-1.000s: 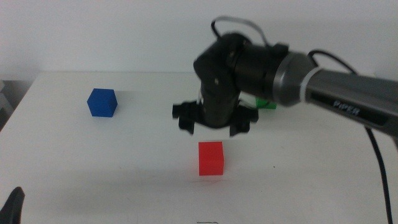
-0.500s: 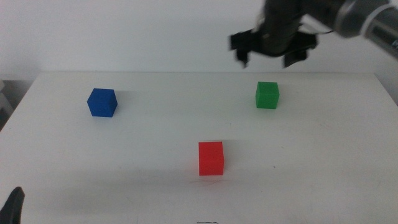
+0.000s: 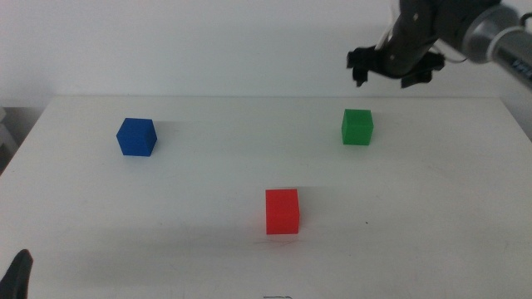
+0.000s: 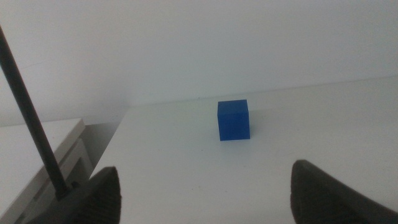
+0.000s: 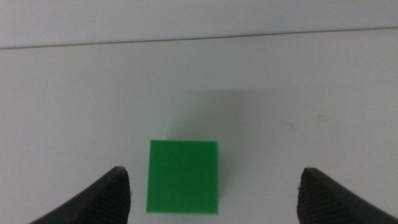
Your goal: Stack red cubes first, then green, then blue cubes in a specific spot.
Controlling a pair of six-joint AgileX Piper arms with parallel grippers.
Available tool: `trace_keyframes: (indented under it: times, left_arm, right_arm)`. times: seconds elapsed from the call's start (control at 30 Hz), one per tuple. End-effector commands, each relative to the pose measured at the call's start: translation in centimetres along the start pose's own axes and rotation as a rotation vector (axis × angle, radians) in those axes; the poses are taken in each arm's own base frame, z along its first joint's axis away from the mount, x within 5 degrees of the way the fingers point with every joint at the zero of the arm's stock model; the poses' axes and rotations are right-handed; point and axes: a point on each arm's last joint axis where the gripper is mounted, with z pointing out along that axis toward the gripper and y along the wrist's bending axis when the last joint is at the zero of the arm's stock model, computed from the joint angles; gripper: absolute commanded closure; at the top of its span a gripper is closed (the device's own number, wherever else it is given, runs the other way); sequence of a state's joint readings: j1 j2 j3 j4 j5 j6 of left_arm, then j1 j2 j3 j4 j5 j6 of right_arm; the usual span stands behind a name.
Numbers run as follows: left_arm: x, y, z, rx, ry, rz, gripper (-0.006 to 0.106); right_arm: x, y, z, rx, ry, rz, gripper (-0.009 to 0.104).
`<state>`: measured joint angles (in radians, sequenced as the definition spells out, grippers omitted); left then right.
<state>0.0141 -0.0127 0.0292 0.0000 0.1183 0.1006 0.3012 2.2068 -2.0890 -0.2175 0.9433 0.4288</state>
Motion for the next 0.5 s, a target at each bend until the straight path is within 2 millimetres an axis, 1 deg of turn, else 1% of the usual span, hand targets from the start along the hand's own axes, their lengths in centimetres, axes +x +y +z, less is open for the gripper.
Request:
trace_keyframes:
  times: [0.0,0.13,0.3,0.47]
  left_arm:
    - [-0.9,0.1,-0.2,-0.009,-0.097,-0.009,0.007]
    - [-0.9,0.1,-0.2,-0.009,-0.097,-0.009,0.007]
    - [-0.9,0.1,-0.2,-0.009,-0.097,-0.009,0.007]
    - [-0.9,0.1,-0.2,-0.009,-0.097,-0.009,0.007]
  right_arm:
    - [-2.2,-0.2,-2.7,-0.036,-0.147,-0.011,0.015]
    - [-1.6,0.1,-0.3,-0.036,-0.13,-0.02,0.015]
    - [-0.8,0.4,2.0,-0.043,-0.094,-0.016,0.015]
    - [-0.1,0.6,3.6,-0.046,-0.059,-0.01,0.015]
